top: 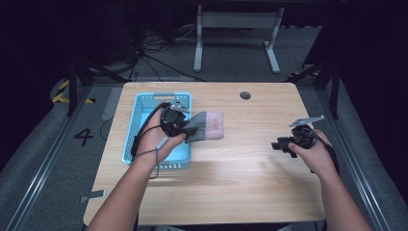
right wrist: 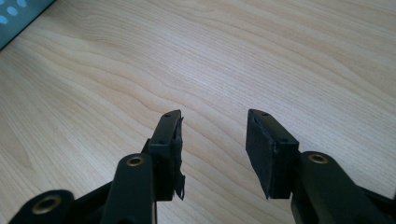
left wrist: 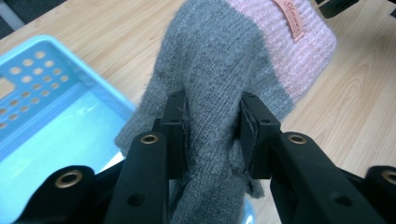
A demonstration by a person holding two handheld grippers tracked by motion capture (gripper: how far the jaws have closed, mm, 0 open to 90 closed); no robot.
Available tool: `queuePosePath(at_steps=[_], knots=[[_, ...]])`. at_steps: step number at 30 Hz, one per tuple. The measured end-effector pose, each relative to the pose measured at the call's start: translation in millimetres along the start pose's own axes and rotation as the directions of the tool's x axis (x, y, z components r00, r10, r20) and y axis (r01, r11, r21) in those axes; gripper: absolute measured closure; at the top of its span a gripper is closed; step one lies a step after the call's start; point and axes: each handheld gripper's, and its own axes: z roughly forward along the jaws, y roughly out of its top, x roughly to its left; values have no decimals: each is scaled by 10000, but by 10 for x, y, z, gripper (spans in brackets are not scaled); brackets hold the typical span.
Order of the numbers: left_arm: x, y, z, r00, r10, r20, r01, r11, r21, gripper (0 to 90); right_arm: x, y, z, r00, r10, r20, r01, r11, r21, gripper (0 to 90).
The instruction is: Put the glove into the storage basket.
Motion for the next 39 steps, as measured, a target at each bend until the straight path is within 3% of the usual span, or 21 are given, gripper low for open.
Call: queuePosePath(at_steps=[16,21,31,36,39], knots=[[460,-170,-246,9969,-460,-632,471,9988,159,670,4,-89,-35,9998,193,69,-193,9998,60,567],[614,-226,-257,9934,-798,-818,814,9966,153,669,16,-109,-36,9998,198,80,-199,9998,96,565],[921,-310,-140,9836,-1116,-1414,1191,9918,454,666,18,-155,-37,9996,252,143,-254,9995,163,562],[1018,-373,-72,9811,-1331,-1406,1419,9884,541,666,18,-188,-33,9996,246,162,-250,9994,235,561],[1076,-400,15,9829,-1210,-1390,1329,9880,792,666,27,-211,-29,9994,286,186,-291,9992,265,560]])
